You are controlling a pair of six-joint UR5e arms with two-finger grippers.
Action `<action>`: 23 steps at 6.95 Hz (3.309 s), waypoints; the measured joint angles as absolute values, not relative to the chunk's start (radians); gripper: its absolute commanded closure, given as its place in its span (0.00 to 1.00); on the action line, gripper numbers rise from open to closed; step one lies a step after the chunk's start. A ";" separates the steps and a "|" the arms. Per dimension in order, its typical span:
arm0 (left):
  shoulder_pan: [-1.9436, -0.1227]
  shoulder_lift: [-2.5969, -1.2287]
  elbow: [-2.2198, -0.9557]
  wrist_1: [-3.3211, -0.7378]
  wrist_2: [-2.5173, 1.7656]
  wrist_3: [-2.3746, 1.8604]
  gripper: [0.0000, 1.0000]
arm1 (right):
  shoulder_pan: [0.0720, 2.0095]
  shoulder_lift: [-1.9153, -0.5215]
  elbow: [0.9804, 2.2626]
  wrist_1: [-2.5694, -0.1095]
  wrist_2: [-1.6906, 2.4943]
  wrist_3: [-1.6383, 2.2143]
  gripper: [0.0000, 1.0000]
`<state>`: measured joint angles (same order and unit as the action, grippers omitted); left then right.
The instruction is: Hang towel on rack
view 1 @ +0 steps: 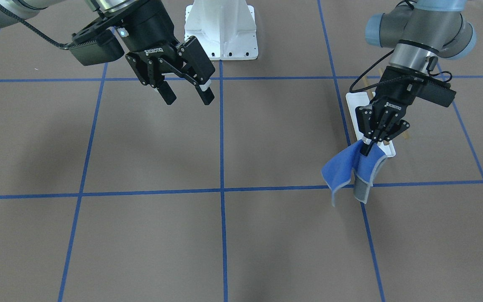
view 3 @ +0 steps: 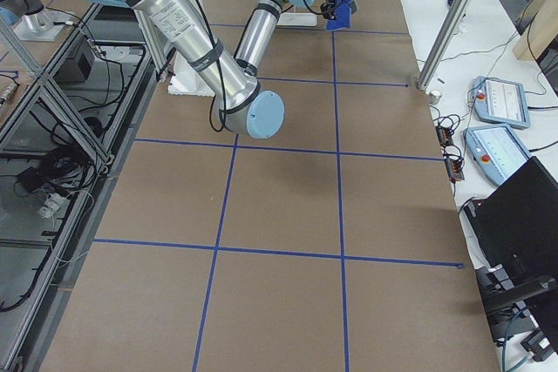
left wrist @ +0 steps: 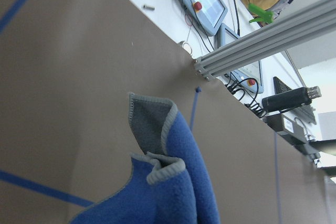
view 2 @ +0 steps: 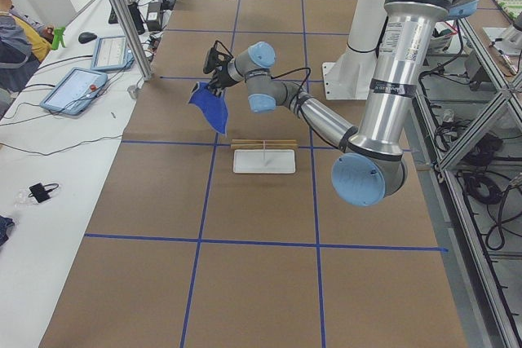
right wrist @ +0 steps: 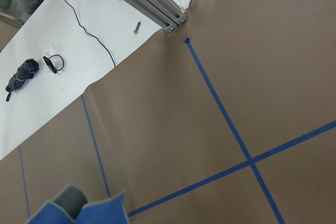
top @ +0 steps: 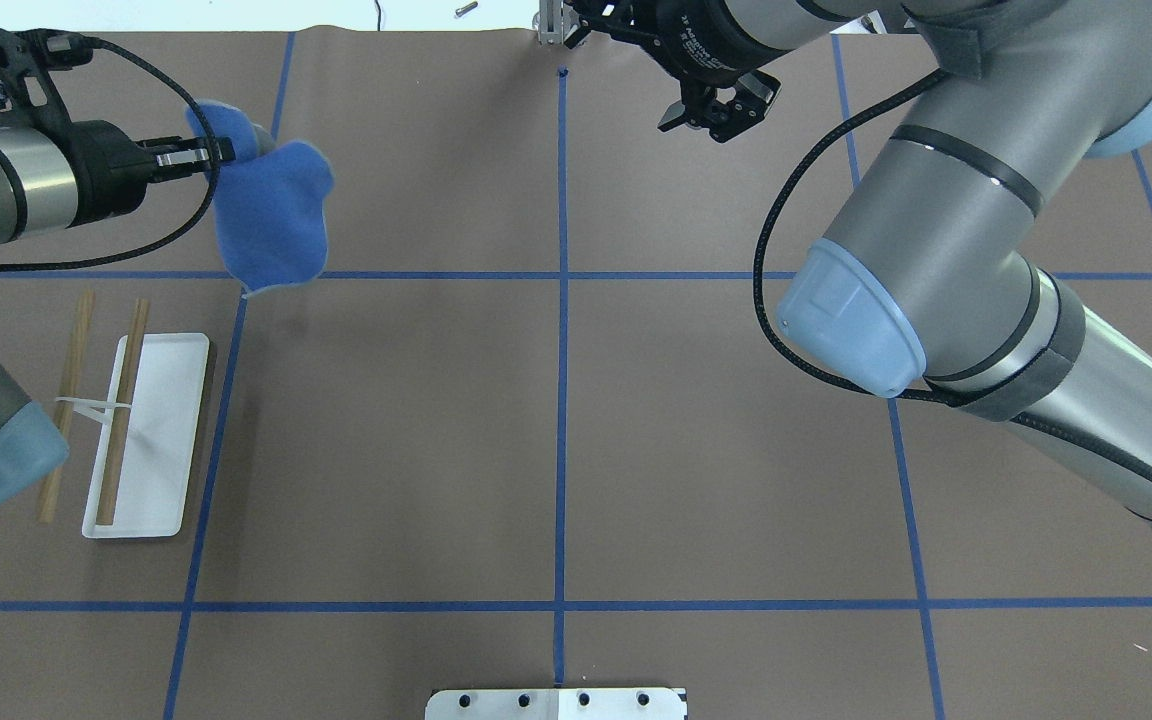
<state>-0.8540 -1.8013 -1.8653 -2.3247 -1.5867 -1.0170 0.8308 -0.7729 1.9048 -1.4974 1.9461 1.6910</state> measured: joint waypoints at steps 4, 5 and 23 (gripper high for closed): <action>-0.860 -1.808 -1.987 -2.218 -1.513 -1.133 1.00 | 0.837 -0.822 1.905 -1.445 1.947 1.685 0.00; -0.855 -1.729 -2.032 -2.265 -1.512 -1.199 1.00 | 0.846 -0.849 1.915 -1.434 1.947 1.681 0.00; -0.525 -1.108 -1.710 -3.409 -1.367 -1.503 1.00 | 0.884 -0.961 1.989 -1.428 1.945 1.619 0.00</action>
<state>-0.5248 -1.1077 -1.7101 -3.4089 -1.3668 -1.5033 0.8836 -0.9607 1.9887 -1.4281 1.9451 1.6194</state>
